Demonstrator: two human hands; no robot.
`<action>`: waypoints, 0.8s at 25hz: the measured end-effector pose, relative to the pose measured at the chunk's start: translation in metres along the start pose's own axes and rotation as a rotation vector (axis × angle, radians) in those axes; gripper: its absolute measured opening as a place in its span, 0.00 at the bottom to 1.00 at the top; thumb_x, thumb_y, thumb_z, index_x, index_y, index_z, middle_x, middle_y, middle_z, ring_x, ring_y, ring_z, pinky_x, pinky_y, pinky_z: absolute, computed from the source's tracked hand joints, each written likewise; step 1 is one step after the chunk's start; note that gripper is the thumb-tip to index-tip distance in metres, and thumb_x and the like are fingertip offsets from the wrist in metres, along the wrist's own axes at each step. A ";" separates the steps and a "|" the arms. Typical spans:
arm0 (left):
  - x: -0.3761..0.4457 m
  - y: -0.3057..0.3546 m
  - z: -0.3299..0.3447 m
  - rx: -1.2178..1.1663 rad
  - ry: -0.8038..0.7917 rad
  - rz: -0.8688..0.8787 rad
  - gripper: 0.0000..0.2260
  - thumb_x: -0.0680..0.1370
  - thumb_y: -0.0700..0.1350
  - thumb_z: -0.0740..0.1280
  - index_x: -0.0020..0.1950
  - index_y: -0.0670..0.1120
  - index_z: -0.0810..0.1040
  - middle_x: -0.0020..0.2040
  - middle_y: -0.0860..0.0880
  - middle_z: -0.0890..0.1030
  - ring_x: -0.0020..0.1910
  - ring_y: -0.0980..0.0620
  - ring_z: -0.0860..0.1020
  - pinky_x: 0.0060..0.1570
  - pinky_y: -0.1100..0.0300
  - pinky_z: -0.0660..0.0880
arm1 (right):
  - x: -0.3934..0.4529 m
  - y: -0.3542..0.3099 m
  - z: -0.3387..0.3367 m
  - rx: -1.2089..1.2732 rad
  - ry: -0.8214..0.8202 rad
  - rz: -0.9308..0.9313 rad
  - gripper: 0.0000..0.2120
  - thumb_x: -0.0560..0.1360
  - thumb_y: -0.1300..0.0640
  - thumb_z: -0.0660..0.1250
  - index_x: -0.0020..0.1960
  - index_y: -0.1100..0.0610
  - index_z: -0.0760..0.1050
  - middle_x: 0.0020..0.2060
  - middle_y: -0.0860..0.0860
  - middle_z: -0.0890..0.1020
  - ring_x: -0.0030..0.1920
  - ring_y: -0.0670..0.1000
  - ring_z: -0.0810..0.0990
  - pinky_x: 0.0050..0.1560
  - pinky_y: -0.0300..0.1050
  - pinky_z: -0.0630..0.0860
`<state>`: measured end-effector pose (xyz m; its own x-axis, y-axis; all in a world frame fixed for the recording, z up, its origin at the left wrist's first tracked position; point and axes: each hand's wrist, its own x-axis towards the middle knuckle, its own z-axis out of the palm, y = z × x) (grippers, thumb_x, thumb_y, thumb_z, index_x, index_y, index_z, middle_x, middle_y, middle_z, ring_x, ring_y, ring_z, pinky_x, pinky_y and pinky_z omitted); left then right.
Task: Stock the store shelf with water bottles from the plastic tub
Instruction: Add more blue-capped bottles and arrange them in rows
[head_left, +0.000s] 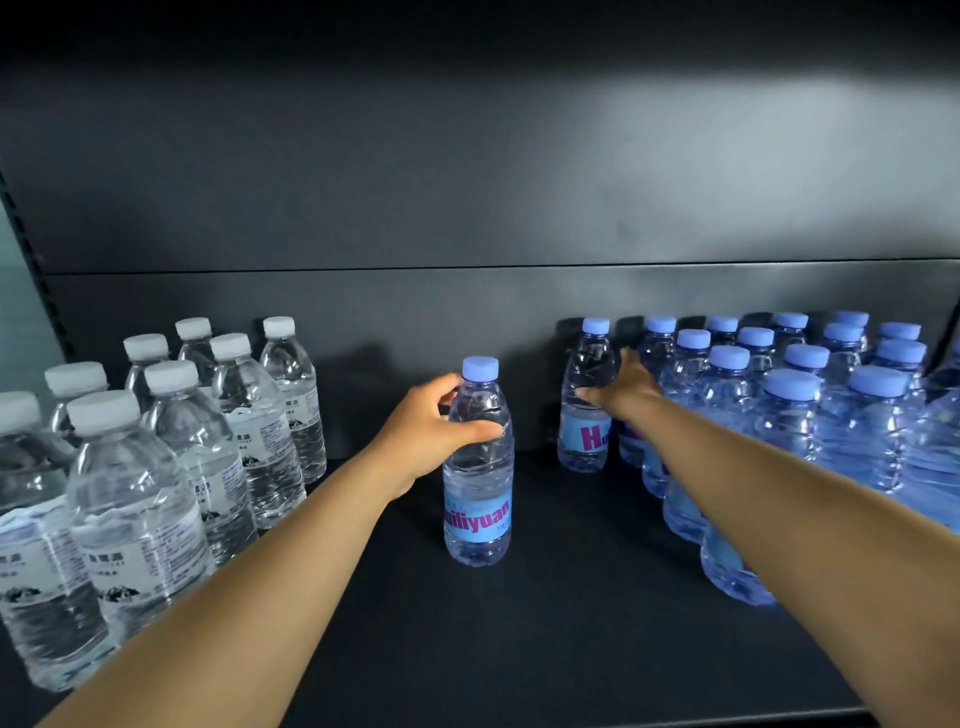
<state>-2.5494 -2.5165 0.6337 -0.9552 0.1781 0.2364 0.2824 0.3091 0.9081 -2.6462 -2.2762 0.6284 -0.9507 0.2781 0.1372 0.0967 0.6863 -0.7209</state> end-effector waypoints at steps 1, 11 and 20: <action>-0.002 0.002 0.000 0.013 0.003 0.000 0.15 0.70 0.39 0.74 0.53 0.52 0.78 0.47 0.55 0.82 0.45 0.62 0.79 0.40 0.71 0.73 | -0.006 -0.005 -0.013 -0.062 -0.017 -0.023 0.32 0.70 0.52 0.73 0.69 0.60 0.64 0.64 0.57 0.74 0.62 0.58 0.74 0.59 0.49 0.72; 0.000 0.024 0.020 0.057 0.076 -0.083 0.17 0.70 0.37 0.73 0.57 0.48 0.78 0.50 0.49 0.82 0.52 0.48 0.81 0.48 0.60 0.77 | -0.082 -0.050 -0.168 -0.807 -0.075 -0.435 0.36 0.72 0.43 0.69 0.73 0.57 0.61 0.71 0.58 0.67 0.70 0.58 0.66 0.68 0.46 0.64; 0.065 0.046 0.116 0.062 0.011 -0.070 0.22 0.69 0.37 0.75 0.61 0.43 0.76 0.55 0.46 0.81 0.52 0.48 0.79 0.55 0.54 0.76 | -0.098 -0.018 -0.226 -0.999 -0.185 -0.290 0.49 0.64 0.25 0.61 0.76 0.46 0.51 0.76 0.49 0.56 0.76 0.54 0.52 0.74 0.56 0.55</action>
<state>-2.5880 -2.3818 0.6509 -0.9737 0.1438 0.1769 0.2192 0.3774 0.8997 -2.4877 -2.1636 0.7812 -0.9983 -0.0341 0.0480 -0.0227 0.9751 0.2206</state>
